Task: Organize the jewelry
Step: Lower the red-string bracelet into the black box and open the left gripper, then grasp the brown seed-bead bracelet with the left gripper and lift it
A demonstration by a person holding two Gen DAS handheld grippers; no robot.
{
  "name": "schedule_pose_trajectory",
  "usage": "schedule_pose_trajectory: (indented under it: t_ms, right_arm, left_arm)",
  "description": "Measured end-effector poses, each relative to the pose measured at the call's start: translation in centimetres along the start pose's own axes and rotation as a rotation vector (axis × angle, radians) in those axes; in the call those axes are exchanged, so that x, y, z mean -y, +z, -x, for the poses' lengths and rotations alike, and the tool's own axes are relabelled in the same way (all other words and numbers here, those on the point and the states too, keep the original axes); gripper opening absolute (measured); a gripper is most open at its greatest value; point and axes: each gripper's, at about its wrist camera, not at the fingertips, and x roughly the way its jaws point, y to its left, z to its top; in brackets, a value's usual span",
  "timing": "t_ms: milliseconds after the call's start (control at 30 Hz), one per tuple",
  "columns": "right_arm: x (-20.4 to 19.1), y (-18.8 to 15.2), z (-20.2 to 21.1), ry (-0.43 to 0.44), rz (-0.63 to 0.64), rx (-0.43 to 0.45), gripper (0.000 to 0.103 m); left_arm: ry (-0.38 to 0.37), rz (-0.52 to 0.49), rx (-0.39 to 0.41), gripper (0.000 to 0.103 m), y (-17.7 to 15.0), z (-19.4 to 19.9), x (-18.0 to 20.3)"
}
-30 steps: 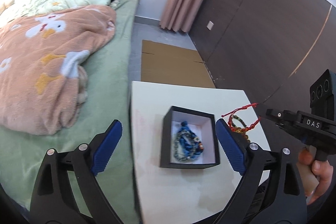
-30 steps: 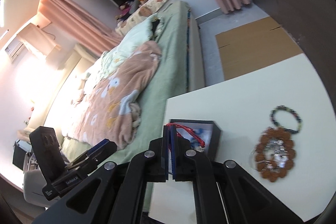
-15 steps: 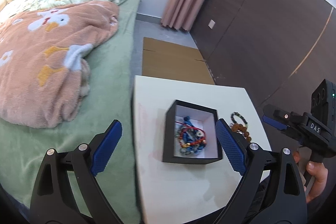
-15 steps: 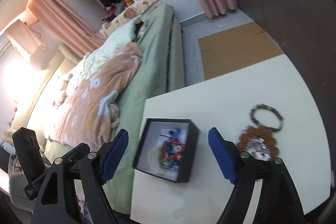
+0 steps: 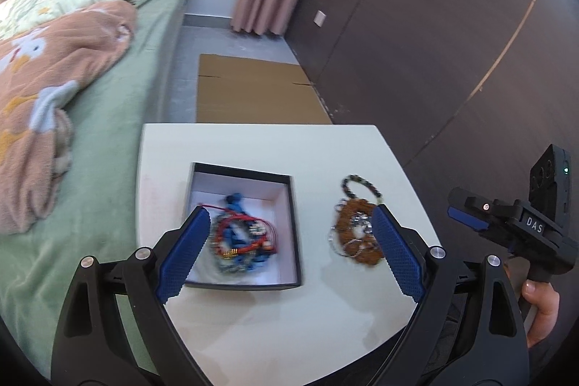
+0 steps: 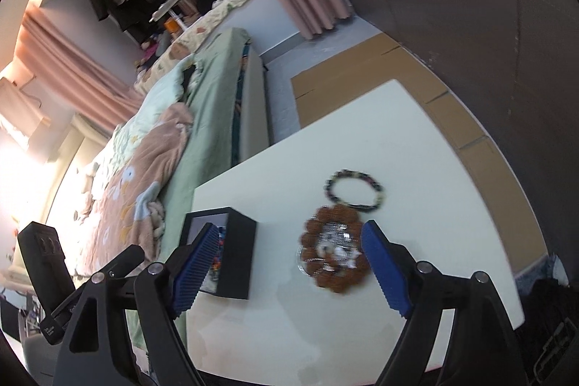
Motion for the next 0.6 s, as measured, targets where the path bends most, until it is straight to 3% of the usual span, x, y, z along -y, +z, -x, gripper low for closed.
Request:
schedule_pose_trajectory:
  t_ms: [333, 600]
  right_arm:
    - [5.4, -0.8, 0.5, -0.018, -0.081, -0.003, 0.080]
    - [9.5, -1.4, 1.1, -0.017, -0.152, 0.003, 0.079]
  left_arm:
    - [-0.048, -0.050, -0.056, 0.088, -0.3, -3.3, 4.3]
    - [-0.084, -0.071, -0.140, 0.066, -0.7, -6.9, 8.0]
